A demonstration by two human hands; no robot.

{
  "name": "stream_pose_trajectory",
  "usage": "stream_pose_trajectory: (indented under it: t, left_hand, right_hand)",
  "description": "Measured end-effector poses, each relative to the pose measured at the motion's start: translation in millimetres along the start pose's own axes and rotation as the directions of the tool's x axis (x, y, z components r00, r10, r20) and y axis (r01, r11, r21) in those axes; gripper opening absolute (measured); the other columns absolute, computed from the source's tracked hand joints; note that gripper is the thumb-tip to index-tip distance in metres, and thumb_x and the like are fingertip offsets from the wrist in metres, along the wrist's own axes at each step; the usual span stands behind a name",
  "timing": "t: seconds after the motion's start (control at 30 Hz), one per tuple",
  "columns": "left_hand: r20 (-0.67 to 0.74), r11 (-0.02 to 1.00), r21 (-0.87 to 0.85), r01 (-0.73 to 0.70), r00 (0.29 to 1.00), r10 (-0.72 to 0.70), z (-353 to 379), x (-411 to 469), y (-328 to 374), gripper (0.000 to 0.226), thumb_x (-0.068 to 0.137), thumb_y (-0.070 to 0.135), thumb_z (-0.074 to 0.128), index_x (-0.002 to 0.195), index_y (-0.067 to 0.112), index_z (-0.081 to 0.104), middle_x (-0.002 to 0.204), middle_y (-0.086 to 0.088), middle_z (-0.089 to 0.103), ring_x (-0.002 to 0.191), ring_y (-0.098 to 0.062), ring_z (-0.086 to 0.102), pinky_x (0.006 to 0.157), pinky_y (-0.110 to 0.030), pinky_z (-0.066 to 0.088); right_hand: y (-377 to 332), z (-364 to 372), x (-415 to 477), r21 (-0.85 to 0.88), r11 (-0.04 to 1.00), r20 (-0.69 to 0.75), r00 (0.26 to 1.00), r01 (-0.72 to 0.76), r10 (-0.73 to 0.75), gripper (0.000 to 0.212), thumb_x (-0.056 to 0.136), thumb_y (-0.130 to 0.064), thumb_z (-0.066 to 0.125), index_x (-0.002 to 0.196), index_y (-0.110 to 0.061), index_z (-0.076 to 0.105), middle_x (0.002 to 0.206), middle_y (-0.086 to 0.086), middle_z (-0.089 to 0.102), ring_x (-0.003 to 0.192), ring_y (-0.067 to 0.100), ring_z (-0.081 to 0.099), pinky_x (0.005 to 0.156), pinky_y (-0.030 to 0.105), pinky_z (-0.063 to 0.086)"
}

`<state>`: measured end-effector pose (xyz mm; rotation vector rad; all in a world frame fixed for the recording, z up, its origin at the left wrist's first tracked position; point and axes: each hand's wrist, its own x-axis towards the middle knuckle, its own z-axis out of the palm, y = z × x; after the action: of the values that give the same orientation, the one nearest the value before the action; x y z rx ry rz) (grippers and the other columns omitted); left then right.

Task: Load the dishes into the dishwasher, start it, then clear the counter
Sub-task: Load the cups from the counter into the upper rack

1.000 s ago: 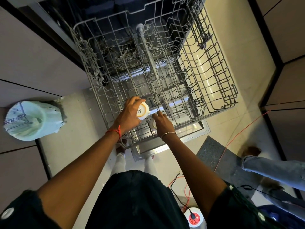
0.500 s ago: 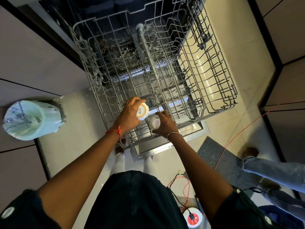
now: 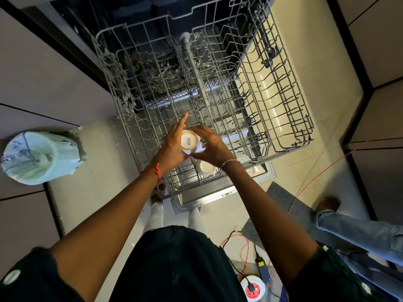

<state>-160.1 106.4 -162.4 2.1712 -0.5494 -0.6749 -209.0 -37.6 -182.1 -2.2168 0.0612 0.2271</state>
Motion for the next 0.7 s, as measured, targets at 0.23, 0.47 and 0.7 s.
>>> stream_pose_trajectory:
  t: [0.23, 0.47, 0.7]
  left_hand:
    - [0.04, 0.994, 0.102, -0.048, 0.998, 0.045, -7.8, -3.8, -13.0, 0.104, 0.07, 0.001, 0.076, 0.148, 0.015, 0.01, 0.151, -0.01, 0.015, 0.141, -0.022, 0.014, 0.109, -0.025, 0.018]
    - [-0.096, 0.85, 0.523, 0.063, 0.995, -0.015, -27.8, -32.8, -48.5, 0.088, 0.076, 0.01, 0.072, 0.145, 0.002, 0.017, 0.153, -0.02, 0.014, 0.142, -0.035, 0.005, 0.113, -0.038, 0.002]
    - [-0.009, 0.711, 0.702, -0.046, 0.997, 0.073, -29.6, -40.3, -57.8, 0.086, 0.066, 0.011, 0.079, 0.138, -0.003, 0.034, 0.144, -0.022, 0.036, 0.135, -0.037, 0.031, 0.113, -0.044, 0.015]
  right_hand:
    - [12.6, -5.9, 3.8, -0.017, 0.995, -0.039, 0.994, -0.1, 0.099, 0.069, 0.059, -0.005, 0.08, 0.121, 0.005, 0.052, 0.117, 0.021, 0.052, 0.106, 0.034, 0.055, 0.09, 0.026, 0.042]
    - [19.9, 3.9, 0.1, -0.011, 0.969, -0.048, 0.968, -0.249, 0.248, 0.073, 0.066, -0.012, 0.08, 0.129, 0.001, 0.045, 0.128, 0.023, 0.045, 0.117, 0.033, 0.048, 0.097, 0.028, 0.037]
    - [30.0, 22.7, -3.9, -0.021, 0.948, -0.033, 0.948, -0.317, 0.316, 0.069, 0.067, -0.006, 0.078, 0.126, 0.003, 0.045, 0.125, 0.022, 0.042, 0.112, 0.034, 0.048, 0.095, 0.029, 0.038]
